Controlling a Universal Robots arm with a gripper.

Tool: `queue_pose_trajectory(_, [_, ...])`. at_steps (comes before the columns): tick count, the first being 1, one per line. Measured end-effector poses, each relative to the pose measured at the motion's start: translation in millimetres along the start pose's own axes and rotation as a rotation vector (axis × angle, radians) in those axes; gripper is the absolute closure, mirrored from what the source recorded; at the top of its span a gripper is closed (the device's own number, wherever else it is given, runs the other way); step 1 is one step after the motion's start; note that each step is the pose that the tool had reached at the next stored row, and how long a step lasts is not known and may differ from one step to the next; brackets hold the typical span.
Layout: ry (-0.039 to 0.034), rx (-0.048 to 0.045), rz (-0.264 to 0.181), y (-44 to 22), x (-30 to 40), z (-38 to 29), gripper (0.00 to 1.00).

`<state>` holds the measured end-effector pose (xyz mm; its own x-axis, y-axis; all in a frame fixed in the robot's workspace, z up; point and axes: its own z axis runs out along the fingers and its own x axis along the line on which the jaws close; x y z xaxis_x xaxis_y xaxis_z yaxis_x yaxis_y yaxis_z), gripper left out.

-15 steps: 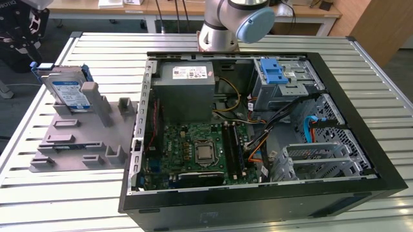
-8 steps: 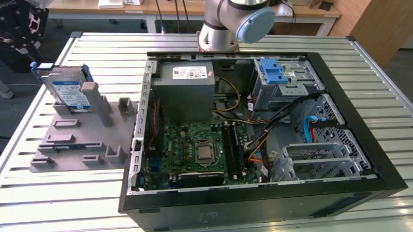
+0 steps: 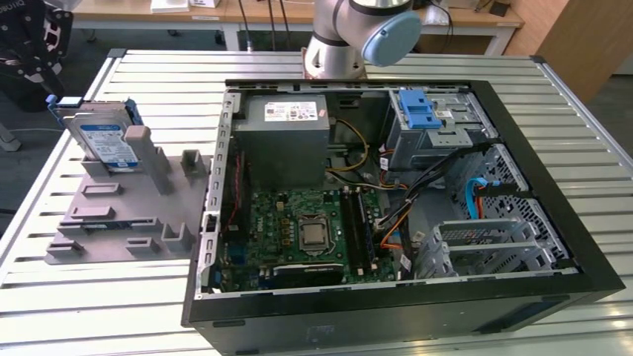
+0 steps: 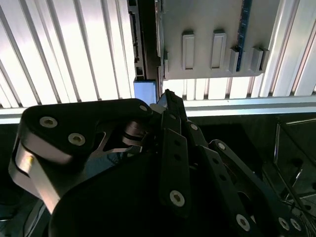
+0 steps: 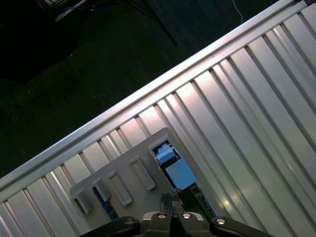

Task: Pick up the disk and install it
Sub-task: 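Pick up the disk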

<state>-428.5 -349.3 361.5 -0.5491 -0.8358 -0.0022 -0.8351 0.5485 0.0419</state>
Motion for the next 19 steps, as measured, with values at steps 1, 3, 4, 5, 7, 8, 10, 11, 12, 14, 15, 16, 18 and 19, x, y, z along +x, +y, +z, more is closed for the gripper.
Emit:
queue_pose_trajectory(1, [0.0003, 0.0000, -0.006, 0.0, 0.0, 0.0, 0.89])
queue_pose_trajectory(3, [0.0007, 0.0000, -0.017, 0.0, 0.0, 0.0, 0.89])
queue_pose_trajectory(4, [0.0009, 0.0000, -0.024, 0.0, 0.0, 0.0, 0.89])
queue_pose_trajectory(5, [0.0012, 0.0000, -0.029, 0.0, 0.0, 0.0, 0.89])
queue_pose_trajectory(7, [0.0016, -0.0001, -0.039, 0.0, 0.0, 0.0, 0.89])
queue_pose_trajectory(8, [0.0018, 0.0000, -0.044, 0.0, 0.0, 0.0, 0.89])
queue_pose_trajectory(10, [0.0022, 0.0000, -0.054, 0.0, 0.0, 0.0, 0.89])
queue_pose_trajectory(11, [0.0025, 0.0000, -0.059, 0.0, 0.0, 0.0, 0.89])
queue_pose_trajectory(12, [0.0026, 0.0000, -0.064, 0.0, 0.0, 0.0, 0.89])
queue_pose_trajectory(14, [0.0030, 0.0000, -0.074, 0.0, 0.0, 0.0, 0.89])
queue_pose_trajectory(15, [0.0032, 0.0000, -0.079, 0.0, 0.0, 0.0, 0.89])
queue_pose_trajectory(16, [0.0034, 0.0000, -0.084, 0.0, 0.0, 0.0, 0.89])
queue_pose_trajectory(18, [0.0038, 0.0000, -0.095, 0.0, 0.0, 0.0, 0.89])
queue_pose_trajectory(19, [0.0041, 0.0000, -0.100, 0.0, 0.0, 0.0, 0.89])
